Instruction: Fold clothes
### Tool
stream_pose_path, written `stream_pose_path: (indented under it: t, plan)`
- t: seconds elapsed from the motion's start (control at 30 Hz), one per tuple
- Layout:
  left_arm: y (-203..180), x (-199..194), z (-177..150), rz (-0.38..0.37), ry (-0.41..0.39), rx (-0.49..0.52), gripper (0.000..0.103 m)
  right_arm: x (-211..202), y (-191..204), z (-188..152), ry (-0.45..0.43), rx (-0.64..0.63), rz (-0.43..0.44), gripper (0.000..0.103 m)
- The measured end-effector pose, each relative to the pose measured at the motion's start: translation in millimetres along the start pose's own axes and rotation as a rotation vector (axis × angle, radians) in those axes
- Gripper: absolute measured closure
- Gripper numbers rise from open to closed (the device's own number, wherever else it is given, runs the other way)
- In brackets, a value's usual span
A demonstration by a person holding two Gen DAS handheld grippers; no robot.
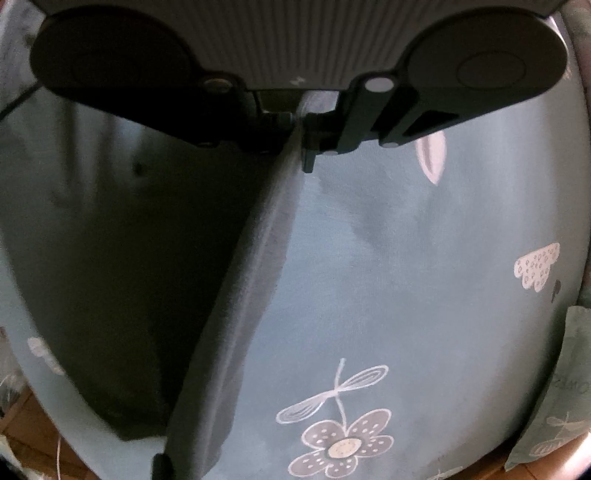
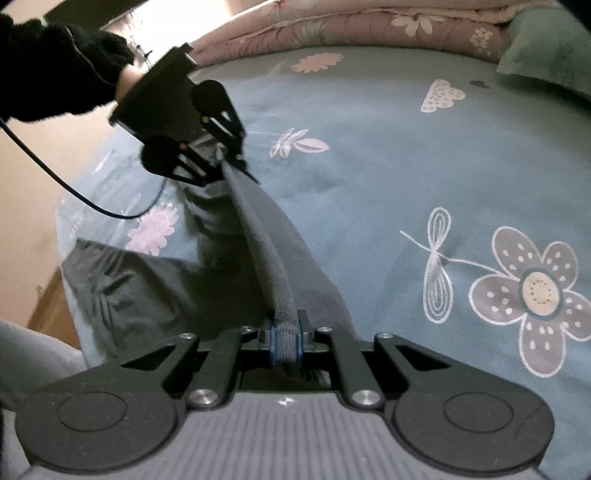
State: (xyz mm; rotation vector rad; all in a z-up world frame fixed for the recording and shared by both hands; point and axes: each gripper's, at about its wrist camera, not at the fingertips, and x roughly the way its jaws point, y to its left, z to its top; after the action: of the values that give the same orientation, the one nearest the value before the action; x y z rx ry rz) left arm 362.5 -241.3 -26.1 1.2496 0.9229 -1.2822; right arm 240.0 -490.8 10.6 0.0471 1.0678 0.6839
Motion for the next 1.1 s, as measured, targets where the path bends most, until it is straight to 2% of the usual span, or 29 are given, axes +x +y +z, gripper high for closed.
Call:
stream_pose_path:
  t: [0.13,0.27,0.33,0.43,0.57,0.67,0.83,0.93,1.1]
  plan:
    - [-29,-13,-5,-0.059,-0.002,-0.026,0.103,-3,19,-4,0.021,-0.059,-0.06,0.091]
    - [-47,-25,-13,-0.141,-0.011,-0.071,0.103,-1,40,-12,0.077,-0.138,-0.116,0.09]
    - [-58,-29,-13,-0.173,-0.02,-0.058,0.103,3,51,-20,0.114,-0.19,-0.152,0.09]
    - [-76,-34,-9,-0.215,-0.039,-0.044,0.103,12,72,-36,0.17,-0.333,-0.268,0.09]
    - [-90,-37,1,-0.269,-0.073,-0.029,0.103,29,90,-59,0.242,-0.553,-0.476,0.09]
    - [-103,-44,9,-0.3,-0.096,0.007,0.103,35,97,-75,0.261,-0.635,-0.555,0.09]
    - [-132,-35,15,-0.306,-0.094,0.101,0.103,40,108,-99,0.276,-0.735,-0.648,0.09]
    - [-147,-28,16,-0.313,-0.09,0.125,0.103,44,118,-116,0.279,-0.803,-0.697,0.089]
    - [-173,-21,19,-0.303,-0.085,0.219,0.103,54,125,-135,0.303,-0.851,-0.726,0.089]
